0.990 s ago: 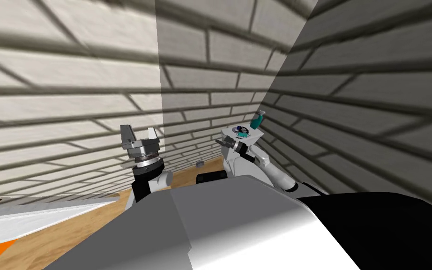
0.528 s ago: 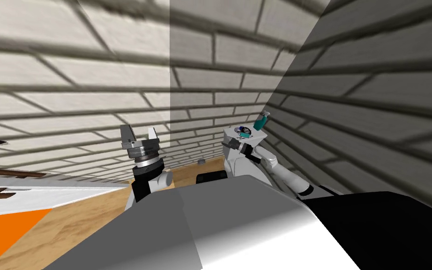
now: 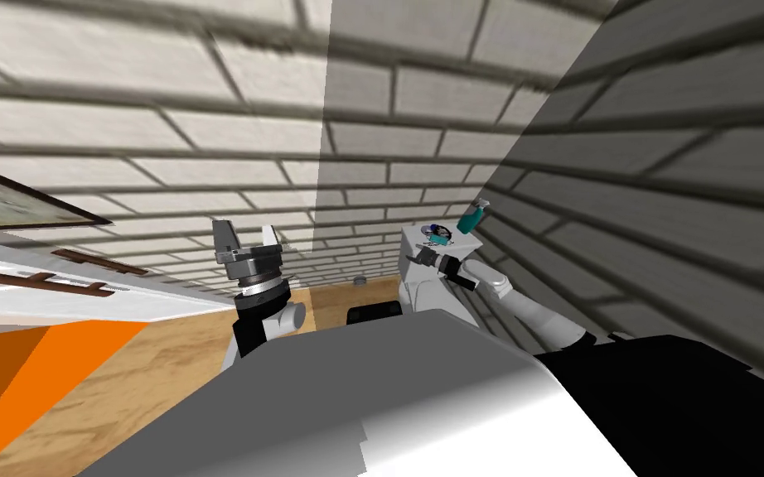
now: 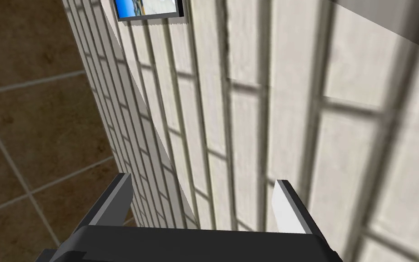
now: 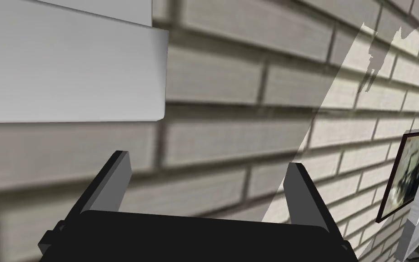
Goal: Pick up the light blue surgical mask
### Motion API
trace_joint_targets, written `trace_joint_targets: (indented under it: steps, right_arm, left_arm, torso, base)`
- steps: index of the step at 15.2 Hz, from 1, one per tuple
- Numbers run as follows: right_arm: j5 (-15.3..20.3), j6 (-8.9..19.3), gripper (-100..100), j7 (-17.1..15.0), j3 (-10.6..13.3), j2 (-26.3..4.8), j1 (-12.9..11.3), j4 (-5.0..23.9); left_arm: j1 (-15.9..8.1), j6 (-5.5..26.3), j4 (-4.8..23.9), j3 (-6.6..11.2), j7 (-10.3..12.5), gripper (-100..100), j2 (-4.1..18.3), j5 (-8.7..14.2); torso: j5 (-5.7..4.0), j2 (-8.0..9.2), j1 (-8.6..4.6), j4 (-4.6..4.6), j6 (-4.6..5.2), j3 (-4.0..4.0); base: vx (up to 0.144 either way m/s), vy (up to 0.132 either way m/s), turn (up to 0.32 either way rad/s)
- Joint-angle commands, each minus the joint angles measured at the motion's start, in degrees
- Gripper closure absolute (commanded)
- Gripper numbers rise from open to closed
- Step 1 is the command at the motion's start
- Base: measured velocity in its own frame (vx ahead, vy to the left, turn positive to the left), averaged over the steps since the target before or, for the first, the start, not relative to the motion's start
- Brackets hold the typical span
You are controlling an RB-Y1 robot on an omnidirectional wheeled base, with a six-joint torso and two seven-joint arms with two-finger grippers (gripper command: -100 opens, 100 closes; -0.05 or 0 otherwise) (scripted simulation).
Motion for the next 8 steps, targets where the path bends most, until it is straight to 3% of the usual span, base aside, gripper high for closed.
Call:
trace_joint_targets:
  steps: [1,8]
  right_arm:
    - [0.4,0.7,-100,0.7,-0.5,-2.3,0.9,0.6]
    - [2.4,3.4,-100,4.2,-3.1,-10.6,5.4,4.3]
  left_arm:
    - [0.0,0.0,0.0,0.0,0.0,0,0.0,0.0]
    - [0.0,0.0,0.0,0.0,0.0,0,0.0,0.0]
  torso:
    - [0.0,0.0,0.0,0.0,0.0,0.0]
    - [0.01,-0.02,0.06,0.0,0.01,-0.01]
  base:
    - [-0.067,-0.034,0.208]
    - [-0.073,-0.022,0.208]
